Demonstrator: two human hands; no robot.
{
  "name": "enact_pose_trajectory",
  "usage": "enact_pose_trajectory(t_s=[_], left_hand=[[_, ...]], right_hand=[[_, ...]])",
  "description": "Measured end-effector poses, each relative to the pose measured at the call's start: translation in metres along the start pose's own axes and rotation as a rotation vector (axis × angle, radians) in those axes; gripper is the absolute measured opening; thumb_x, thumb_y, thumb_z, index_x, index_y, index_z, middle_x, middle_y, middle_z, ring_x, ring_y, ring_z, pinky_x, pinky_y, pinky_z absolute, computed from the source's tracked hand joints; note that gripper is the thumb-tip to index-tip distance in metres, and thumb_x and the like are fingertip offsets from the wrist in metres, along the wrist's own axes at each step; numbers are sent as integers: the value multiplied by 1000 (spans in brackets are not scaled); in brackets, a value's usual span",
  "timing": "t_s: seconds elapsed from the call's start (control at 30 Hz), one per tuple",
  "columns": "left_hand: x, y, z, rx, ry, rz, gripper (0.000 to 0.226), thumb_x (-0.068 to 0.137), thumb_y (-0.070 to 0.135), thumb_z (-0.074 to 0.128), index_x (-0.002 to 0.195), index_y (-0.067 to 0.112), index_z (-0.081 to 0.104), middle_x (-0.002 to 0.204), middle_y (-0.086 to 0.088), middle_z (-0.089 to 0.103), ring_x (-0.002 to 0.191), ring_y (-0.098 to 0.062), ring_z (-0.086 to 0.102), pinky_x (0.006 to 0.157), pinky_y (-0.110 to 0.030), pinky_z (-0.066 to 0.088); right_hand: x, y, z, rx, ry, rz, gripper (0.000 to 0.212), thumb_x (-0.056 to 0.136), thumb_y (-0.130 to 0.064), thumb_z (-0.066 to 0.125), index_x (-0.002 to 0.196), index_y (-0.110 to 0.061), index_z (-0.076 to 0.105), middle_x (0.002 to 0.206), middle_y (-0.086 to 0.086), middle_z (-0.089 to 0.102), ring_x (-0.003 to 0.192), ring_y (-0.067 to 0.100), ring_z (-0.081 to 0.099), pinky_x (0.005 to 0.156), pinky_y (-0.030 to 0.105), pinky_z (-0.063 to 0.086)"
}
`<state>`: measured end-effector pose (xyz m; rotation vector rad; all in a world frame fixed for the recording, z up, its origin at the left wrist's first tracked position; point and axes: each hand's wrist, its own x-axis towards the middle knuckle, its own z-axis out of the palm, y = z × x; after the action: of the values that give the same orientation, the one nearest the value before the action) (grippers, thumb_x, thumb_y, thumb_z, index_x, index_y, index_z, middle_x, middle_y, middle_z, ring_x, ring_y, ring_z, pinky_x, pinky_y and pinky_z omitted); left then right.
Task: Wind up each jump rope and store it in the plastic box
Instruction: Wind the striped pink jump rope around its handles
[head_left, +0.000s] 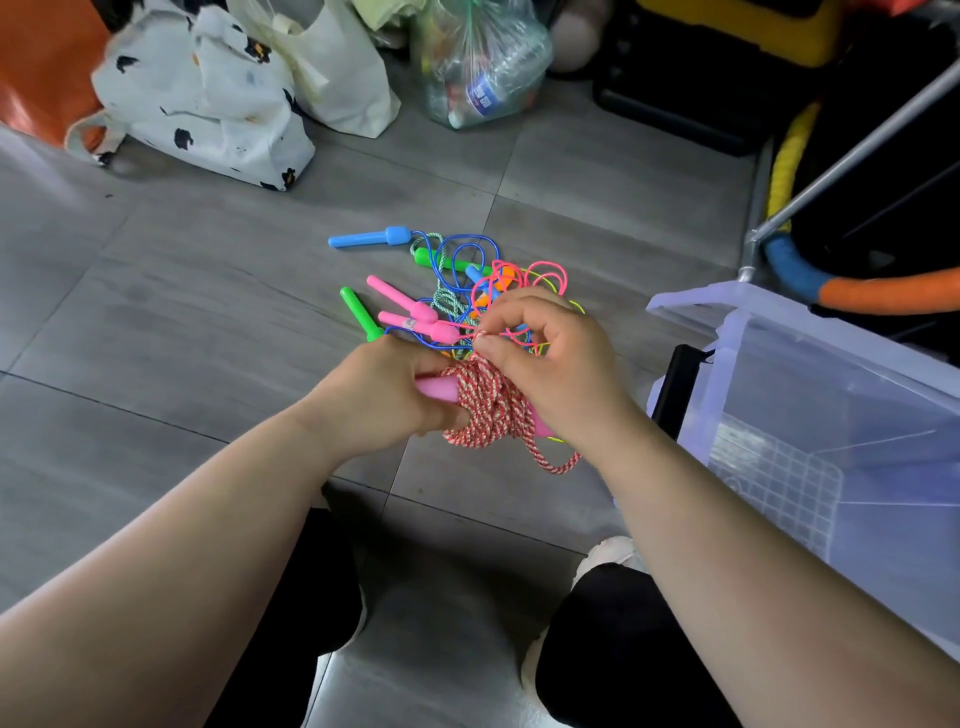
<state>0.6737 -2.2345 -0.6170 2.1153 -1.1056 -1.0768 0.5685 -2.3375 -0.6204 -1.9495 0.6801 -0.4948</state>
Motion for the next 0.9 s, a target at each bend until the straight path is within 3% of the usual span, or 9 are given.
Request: enact_pose_trajectory(t_s=[0.1,0.23,0.37,0.47,0.53,0.63,0.7,0.8,0.9], left_hand=[[2,-5,4,-91,-59,-72,23,73,9,70,58,21,57,38,12,56,40,3,51,45,-2,35],[2,-7,8,-332,35,-138,10,77,9,66,71,17,63,55,0,62,44,-1,53,40,-5,35],[4,-1,5,-657,122,-183,6,85,16,58,80,16,60,60,8,64,46,3,60,41,-6,37],[4,1,6,-824,142,-200,13,89,21,52,76,21,56,54,12,65,51,3,63,43,-6,41],[4,7,7,-935,139,-201,12,90,22,49,80,20,55,59,11,66,52,0,65,44,-8,44],[5,17,13,-998,150,-170,8,91,21,49,85,20,54,60,11,68,52,-2,66,47,-10,48],[5,25,22,-955,130,-129,3,88,17,53,88,16,56,59,9,67,51,-1,63,51,-14,51],[6,34,37,-842,87,-54,31,77,21,65,103,5,57,71,0,65,57,-2,62,65,-25,56],[9,44,47,-785,118,6,28,80,18,63,102,2,58,67,2,64,62,-6,60,71,-25,52]], right_hand=[[-1,0,2,-95,-55,-67,17,70,-20,60,78,-9,70,80,-23,53,87,7,52,84,7,32],[9,-1,-5,-1,54,109,31,75,-30,55,100,-14,65,92,-15,56,86,3,50,76,7,35],[5,1,-16,26,413,187,3,77,-31,49,75,-31,51,87,-9,55,89,17,53,77,20,39],[-4,2,-21,27,507,273,27,86,-23,56,66,-31,40,79,-3,52,76,14,50,70,15,36],[-9,2,-19,140,419,444,26,87,-25,55,64,-24,42,69,-4,50,65,10,47,64,17,36],[-19,-2,-5,549,22,709,11,87,-34,52,83,-24,54,83,-2,58,75,13,51,66,25,40],[-25,-3,4,708,-103,679,11,88,-32,48,92,-25,56,84,-6,62,82,10,55,74,26,42],[-28,-4,2,872,18,567,15,89,-20,49,79,-19,60,59,-10,66,65,7,62,69,28,52],[-31,0,-8,881,120,535,24,90,-14,48,67,-15,54,44,-8,59,55,8,59,59,24,50]])
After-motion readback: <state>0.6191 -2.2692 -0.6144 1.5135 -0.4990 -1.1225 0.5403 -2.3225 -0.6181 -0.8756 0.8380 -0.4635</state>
